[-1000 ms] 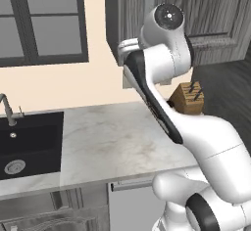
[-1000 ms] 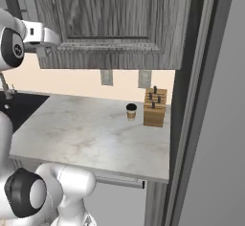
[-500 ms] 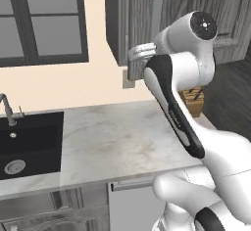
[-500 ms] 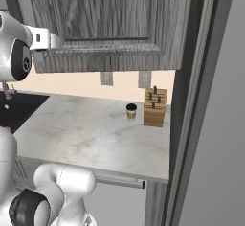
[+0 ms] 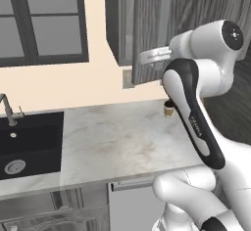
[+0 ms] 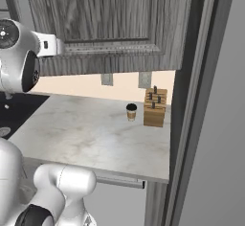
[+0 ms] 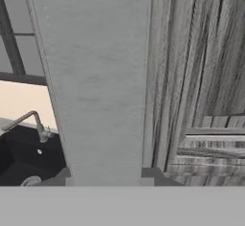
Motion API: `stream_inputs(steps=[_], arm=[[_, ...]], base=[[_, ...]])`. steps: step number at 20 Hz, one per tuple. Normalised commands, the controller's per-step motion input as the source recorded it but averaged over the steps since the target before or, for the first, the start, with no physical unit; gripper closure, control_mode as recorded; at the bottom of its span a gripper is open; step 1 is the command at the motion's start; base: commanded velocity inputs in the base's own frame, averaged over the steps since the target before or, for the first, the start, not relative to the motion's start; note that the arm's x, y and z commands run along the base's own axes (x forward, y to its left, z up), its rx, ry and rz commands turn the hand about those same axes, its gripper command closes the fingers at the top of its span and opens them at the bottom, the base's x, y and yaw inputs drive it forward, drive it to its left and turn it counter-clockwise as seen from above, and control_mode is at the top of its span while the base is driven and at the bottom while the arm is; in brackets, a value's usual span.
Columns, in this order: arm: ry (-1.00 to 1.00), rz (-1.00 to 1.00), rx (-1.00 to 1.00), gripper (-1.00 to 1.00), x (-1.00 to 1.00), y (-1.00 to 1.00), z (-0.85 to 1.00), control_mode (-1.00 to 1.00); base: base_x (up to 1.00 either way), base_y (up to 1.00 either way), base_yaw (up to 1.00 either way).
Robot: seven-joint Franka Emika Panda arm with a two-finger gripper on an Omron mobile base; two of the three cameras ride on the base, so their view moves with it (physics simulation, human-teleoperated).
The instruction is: Pick the sponge and spray from the cabinet and place them on the counter.
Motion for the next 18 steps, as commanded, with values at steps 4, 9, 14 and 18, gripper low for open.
stream_inputs(steps=[4, 9, 14, 18], arm=[[-0.01, 0.1, 0.06, 1.0, -0.29, -0.21, 0.21, -1.0], [-0.01, 0.1, 0.07, 1.0, -0.36, -0.21, 0.18, -1.0], [0.0, 0.06, 0.07, 1.0, -0.34, -0.24, 0.17, -1.0], [0.0, 0.01, 0.08, 1.0, -0.15, -0.15, 0.22, -1.0]], base=[[0.0, 0.0, 0.0], [0.0, 0.0, 0.0], [0.0, 0.0, 0.0], [0.0, 0.0, 0.0]])
